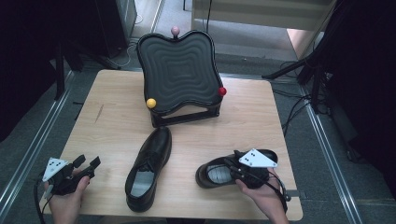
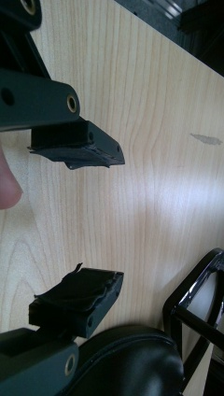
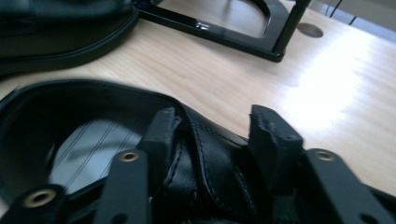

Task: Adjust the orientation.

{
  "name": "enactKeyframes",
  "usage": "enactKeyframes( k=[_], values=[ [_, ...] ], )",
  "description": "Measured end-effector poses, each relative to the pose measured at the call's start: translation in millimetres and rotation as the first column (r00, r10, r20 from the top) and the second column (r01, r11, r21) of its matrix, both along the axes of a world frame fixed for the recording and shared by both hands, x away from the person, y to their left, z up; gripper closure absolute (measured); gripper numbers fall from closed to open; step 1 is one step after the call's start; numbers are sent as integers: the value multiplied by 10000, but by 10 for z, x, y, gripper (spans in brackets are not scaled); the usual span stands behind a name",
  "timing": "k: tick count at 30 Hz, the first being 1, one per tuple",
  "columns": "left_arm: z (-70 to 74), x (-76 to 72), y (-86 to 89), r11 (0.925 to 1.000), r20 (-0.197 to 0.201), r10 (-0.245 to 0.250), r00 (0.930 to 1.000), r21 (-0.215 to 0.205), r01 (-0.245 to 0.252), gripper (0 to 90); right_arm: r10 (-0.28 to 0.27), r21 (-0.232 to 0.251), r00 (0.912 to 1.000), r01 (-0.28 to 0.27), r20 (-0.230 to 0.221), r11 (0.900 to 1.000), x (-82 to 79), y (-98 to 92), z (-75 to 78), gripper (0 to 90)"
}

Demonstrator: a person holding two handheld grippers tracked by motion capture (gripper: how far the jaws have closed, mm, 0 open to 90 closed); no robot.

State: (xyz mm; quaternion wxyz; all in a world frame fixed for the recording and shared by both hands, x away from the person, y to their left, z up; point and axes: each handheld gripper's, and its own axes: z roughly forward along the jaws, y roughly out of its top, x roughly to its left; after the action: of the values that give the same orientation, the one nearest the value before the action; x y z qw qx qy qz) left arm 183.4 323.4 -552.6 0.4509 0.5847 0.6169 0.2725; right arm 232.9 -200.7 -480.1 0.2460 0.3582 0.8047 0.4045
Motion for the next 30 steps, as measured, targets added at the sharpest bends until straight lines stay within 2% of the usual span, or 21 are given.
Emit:
enactKeyframes(
  k=[1, 4, 5, 7, 8, 9, 10, 11, 12, 13, 14, 15, 18, 21, 22, 23, 24, 27, 28, 29, 30],
  values=[
    [1, 1, -3, 10000, -7, 0, 10000, -5, 0, 383, -812, 68, 9967, 812, 10, 9967, -65, 35, -17, 346],
    [2, 0, -9, 10000, -12, -13, 10000, 39, 14, 384, -1699, 704, 9852, 1710, -203, 9828, -117, 42, -4, 301],
    [13, -7, -12, 10000, -47, -61, 10000, -62, 61, 384, -2998, 959, 9536, 3009, -264, 9488, -176, 59, 14, 244],
    [32, -18, -19, 9994, -4, -157, 9999, -310, 157, 384, -3883, 1178, 9185, 3948, -751, 9112, -228, 83, 13, 185],
    [32, -18, -19, 9994, -4, -157, 9999, -310, 157, 385, -3883, 1178, 9185, 3948, -751, 9112, -228, 83, 13, 185],
    [44, -19, -34, 9960, -22, -441, 9990, -773, 438, 384, -4504, 1123, 8863, 4610, -1075, 8803, -291, 139, -13, 156],
    [44, -19, -34, 9960, -22, -441, 9990, -773, 438, 384, -4504, 1123, 8863, 4610, -1075, 8803, -291, 139, -13, 156],
    [54, -15, -86, 9964, -19, -567, 9984, -628, 564, 385, -5165, 760, 8445, 5295, -1413, 8449, -338, 213, -63, 140],
    [54, -15, -86, 9964, -19, -567, 9984, -628, 564, 385, -5165, 760, 8445, 5295, -1413, 8449, -338, 213, -63, 140],
    [69, -14, -138, 9964, 2, -725, 9974, -447, 724, 385, -5597, 697, 8085, 5784, -1818, 8128, -352, 256, -124, 139],
    [69, -14, -138, 9964, 2, -725, 9974, -447, 724, 385, -5597, 697, 8085, 5784, -1818, 8128, -352, 256, -124, 139],
    [100, -21, -176, 9942, 78, -993, 9950, -406, 995, 385, -5971, 630, 7782, 6174, -1946, 7841, -337, 272, -195, 168],
    [137, -34, -209, 9924, 163, -1182, 9929, -314, 1186, 390, -6006, 668, 7744, 6221, -1989, 7801, -321, 254, -252, 210],
    [181, -49, -271, 9877, 255, -1495, 9884, -431, 1505, 394, -5590, 829, 8061, 5813, -1944, 8095, -341, 211, -242, 281],
    [181, -49, -271, 9877, 255, -1495, 9884, -431, 1505, 396, -5590, 829, 8061, 5813, -1944, 8095, -341, 211, -242, 281],
    [188, -51, -316, 9827, 243, -1771, 9839, -496, 1782, 397, -5261, 806, 8273, 5484, -1968, 8323, -329, 186, -241, 287],
    [188, -51, -316, 9827, 243, -1771, 9839, -496, 1782, 398, -5261, 806, 8273, 5484, -1968, 8323, -329, 186, -241, 287],
    [191, -54, -393, 9682, 281, -2375, 9710, -744, 2390, 399, -4428, 1001, 8735, 4682, -2023, 8779, -297, 115, -240, 301],
    [203, -62, -446, 9562, 351, -2805, 9592, -773, 2824, 399, -3415, 1018, 9205, 3644, -1898, 9256, -252, 73, -245, 307],
    [214, -69, -466, 9508, 372, -2991, 9535, -726, 3011, 398, -2809, 1057, 9419, 3031, -1840, 9471, -218, 47, -246, 316],
    [214, -69, -466, 9508, 372, -2991, 9535, -726, 3011, 398, -2809, 1057, 9419, 3031, -1840, 9471, -218, 47, -246, 316]
  ],
)
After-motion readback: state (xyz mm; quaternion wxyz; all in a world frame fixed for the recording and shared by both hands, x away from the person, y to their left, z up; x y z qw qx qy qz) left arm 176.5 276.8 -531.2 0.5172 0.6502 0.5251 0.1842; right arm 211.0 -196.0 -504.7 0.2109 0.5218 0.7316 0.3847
